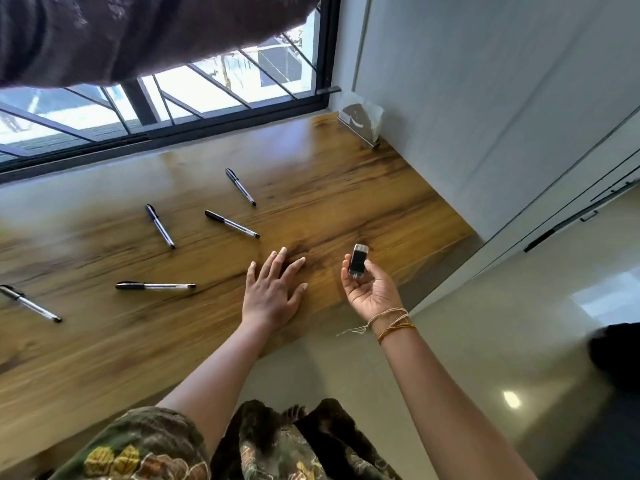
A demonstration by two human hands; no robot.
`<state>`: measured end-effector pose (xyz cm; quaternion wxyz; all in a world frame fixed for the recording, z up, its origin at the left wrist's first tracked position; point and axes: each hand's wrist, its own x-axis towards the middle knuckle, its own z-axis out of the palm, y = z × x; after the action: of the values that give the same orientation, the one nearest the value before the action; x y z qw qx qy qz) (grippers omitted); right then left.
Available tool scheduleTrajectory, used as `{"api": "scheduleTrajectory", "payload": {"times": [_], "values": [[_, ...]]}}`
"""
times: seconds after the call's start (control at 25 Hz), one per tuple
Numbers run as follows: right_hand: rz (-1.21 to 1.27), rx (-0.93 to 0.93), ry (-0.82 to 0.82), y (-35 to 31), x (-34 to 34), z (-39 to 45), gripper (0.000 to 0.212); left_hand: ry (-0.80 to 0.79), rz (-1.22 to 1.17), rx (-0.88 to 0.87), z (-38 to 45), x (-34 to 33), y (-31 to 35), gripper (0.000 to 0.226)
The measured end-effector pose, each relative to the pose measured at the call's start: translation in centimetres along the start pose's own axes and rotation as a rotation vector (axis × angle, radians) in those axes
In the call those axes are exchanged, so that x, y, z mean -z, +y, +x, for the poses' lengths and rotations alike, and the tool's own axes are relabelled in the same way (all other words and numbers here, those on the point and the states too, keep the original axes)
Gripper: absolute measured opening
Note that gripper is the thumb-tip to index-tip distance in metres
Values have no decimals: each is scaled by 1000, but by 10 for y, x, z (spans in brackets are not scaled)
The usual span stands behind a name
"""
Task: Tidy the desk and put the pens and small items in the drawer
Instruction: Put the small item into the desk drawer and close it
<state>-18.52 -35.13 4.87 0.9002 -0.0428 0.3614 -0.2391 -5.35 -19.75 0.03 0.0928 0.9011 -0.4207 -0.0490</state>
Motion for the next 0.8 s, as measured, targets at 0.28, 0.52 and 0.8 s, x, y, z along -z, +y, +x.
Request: {"api": "scheduleTrajectory", "payload": {"times": [0.28, 0.52, 0.8], "values": [[-234, 58, 8, 0, 26, -16, 18, 21, 1, 65, -24, -4, 8, 66], [-143, 74, 355, 29, 93, 8, 28, 80, 14, 115, -33, -9, 16, 57], [-350, 403, 645, 60, 61, 36, 17, 130, 57, 112, -28, -16, 13, 55]]}}
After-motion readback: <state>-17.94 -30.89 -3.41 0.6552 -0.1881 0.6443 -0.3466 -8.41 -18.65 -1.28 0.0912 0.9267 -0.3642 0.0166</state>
